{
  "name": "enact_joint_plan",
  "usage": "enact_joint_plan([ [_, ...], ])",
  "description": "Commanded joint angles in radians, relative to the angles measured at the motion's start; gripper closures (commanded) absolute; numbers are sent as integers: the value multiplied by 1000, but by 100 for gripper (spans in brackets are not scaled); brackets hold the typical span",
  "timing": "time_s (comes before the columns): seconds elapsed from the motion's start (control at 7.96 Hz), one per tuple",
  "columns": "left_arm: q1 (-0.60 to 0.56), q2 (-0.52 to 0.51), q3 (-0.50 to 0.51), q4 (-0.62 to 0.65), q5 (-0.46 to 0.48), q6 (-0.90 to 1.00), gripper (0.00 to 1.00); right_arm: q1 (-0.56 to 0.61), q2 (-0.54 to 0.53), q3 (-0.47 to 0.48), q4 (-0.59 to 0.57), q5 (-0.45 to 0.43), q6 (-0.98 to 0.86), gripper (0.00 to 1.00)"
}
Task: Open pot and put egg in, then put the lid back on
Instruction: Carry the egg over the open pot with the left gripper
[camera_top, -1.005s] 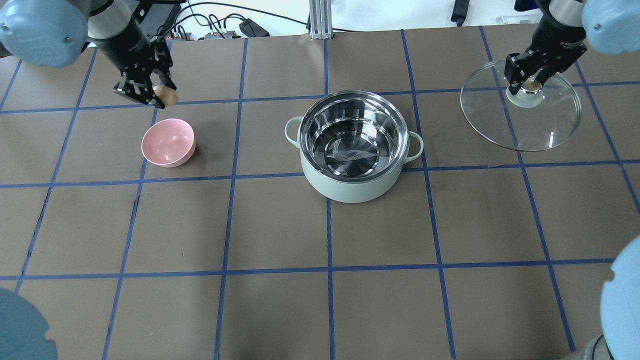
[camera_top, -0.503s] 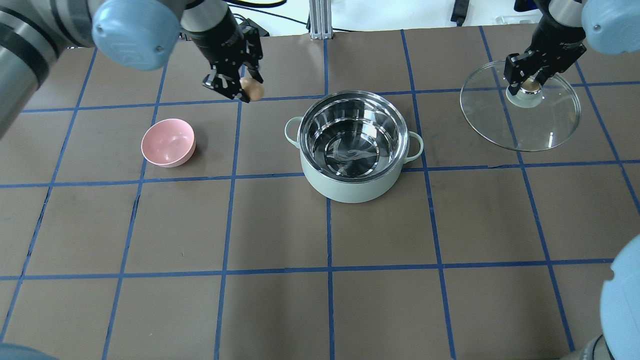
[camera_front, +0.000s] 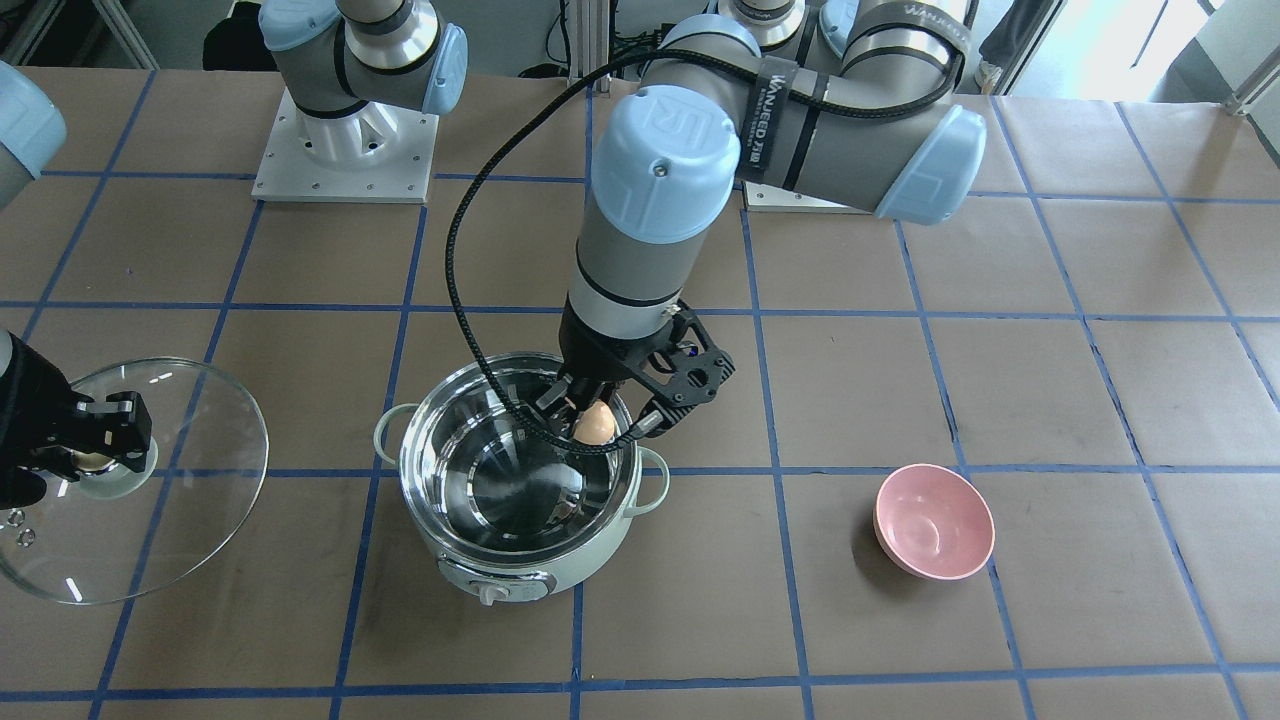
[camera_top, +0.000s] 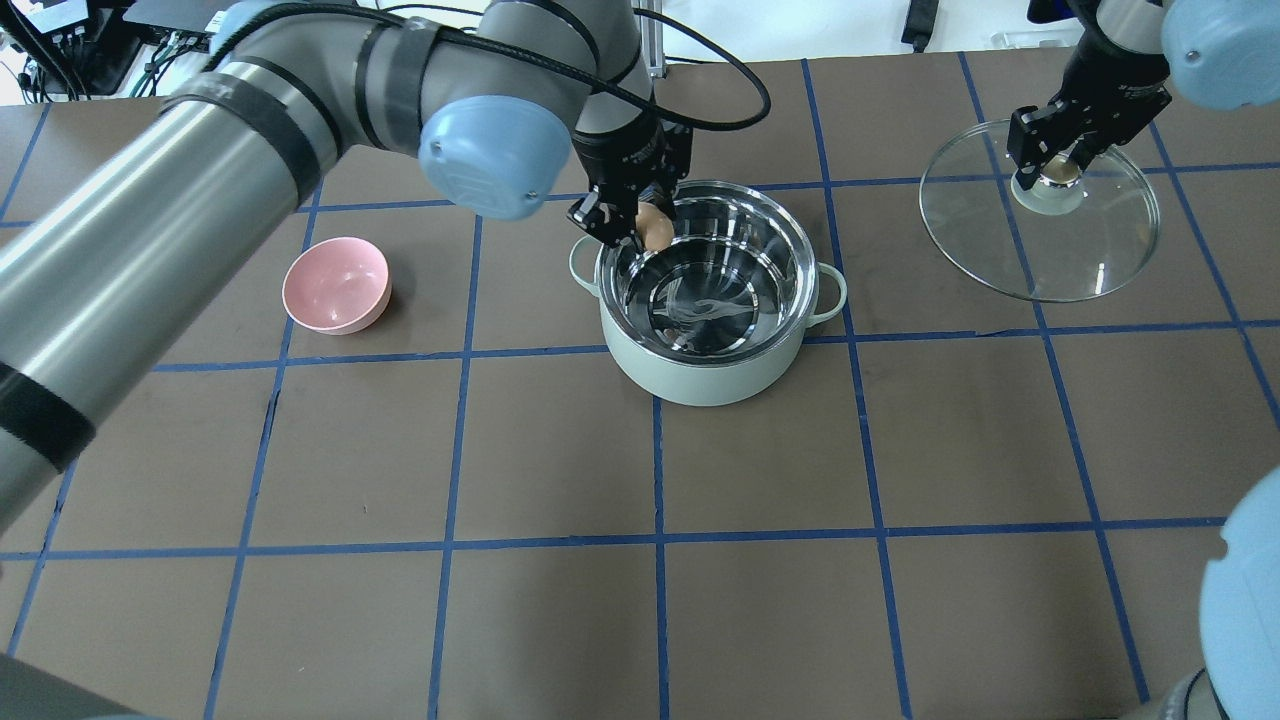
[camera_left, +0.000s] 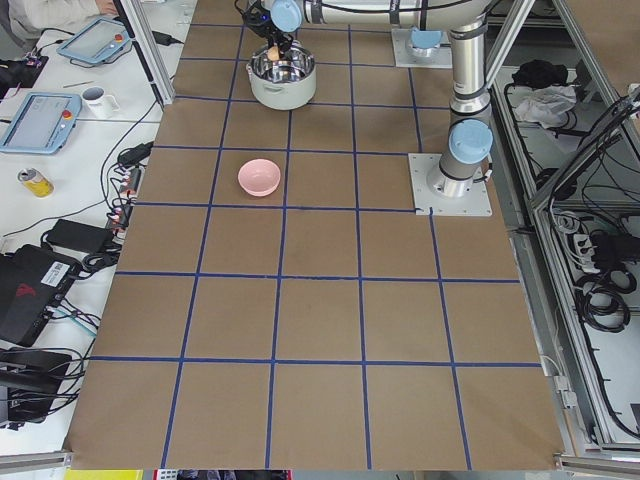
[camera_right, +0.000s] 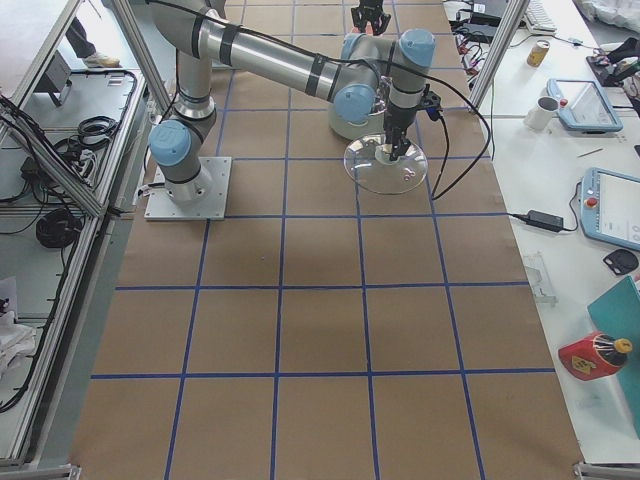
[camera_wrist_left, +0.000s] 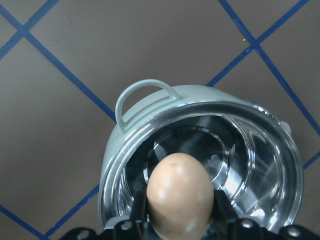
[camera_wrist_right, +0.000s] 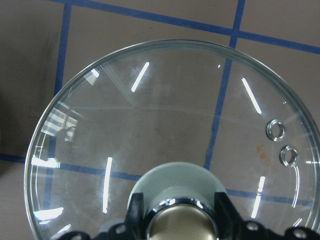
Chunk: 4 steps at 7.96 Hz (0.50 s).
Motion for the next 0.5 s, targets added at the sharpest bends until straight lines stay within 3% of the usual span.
enact_joint_plan([
  [0.0,-69,-80,-5,34,29,-2,100,-1,3,0,-5,-1,0,100],
  [0.38,-78,-132,-3,125,22,-87,100,1,3,-2,-6,0,-6,100],
])
